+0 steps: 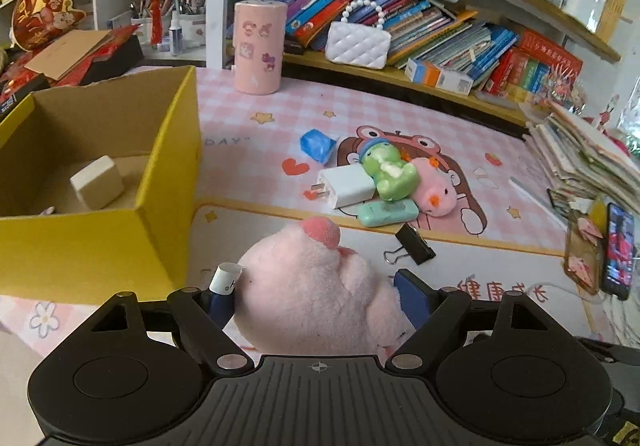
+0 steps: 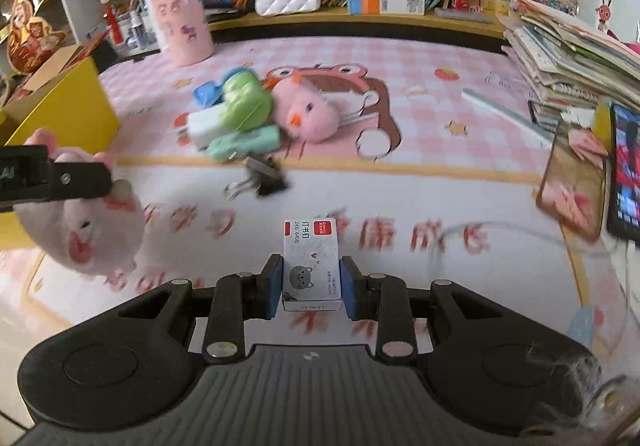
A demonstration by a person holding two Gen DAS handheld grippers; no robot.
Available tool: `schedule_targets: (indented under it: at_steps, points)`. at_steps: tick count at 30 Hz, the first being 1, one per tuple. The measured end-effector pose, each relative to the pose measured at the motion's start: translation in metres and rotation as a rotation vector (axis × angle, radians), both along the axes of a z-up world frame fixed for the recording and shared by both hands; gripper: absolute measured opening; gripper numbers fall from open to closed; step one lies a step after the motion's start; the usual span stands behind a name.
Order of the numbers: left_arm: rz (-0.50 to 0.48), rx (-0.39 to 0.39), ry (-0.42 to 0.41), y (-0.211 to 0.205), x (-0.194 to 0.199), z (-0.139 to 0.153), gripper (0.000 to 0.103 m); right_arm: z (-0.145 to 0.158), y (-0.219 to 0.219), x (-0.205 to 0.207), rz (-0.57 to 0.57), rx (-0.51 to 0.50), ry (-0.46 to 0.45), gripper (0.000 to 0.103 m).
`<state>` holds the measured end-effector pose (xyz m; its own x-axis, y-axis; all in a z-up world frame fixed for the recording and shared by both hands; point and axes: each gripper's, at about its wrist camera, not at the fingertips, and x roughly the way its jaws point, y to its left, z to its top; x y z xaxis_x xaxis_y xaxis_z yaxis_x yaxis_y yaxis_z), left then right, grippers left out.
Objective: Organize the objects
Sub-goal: 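Grasp the pink plush pig with the left gripper while the right grasps the white card box, then carry the plush pig and card box with both grippers over the yellow box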
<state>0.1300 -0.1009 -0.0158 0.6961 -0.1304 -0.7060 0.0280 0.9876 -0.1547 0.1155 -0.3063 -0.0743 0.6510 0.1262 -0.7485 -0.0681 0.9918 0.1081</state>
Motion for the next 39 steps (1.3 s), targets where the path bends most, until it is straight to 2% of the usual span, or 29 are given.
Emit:
schedule_targets:
  at_steps: [7,13,20,29,39]
  points:
    - [-0.035,-0.029,-0.016,0.032,-0.039,0.004,0.083,0.01,0.03,-0.035,-0.009,-0.02,-0.016,0.028]
    - [-0.025,-0.026,-0.01,0.075,-0.077,0.003,0.083,0.015,0.073,-0.066,0.006,-0.03,-0.016,0.028]
    - [0.023,-0.022,0.033,0.129,-0.113,-0.007,0.083,0.017,0.126,-0.1,0.05,-0.035,-0.013,0.028]
    - [0.073,-0.018,-0.006,0.187,-0.147,-0.001,0.083,0.017,0.189,-0.126,0.097,-0.024,-0.024,0.028]
    - [0.164,-0.037,-0.046,0.243,-0.174,0.005,0.083,0.022,0.255,-0.14,0.219,-0.037,-0.052,0.028]
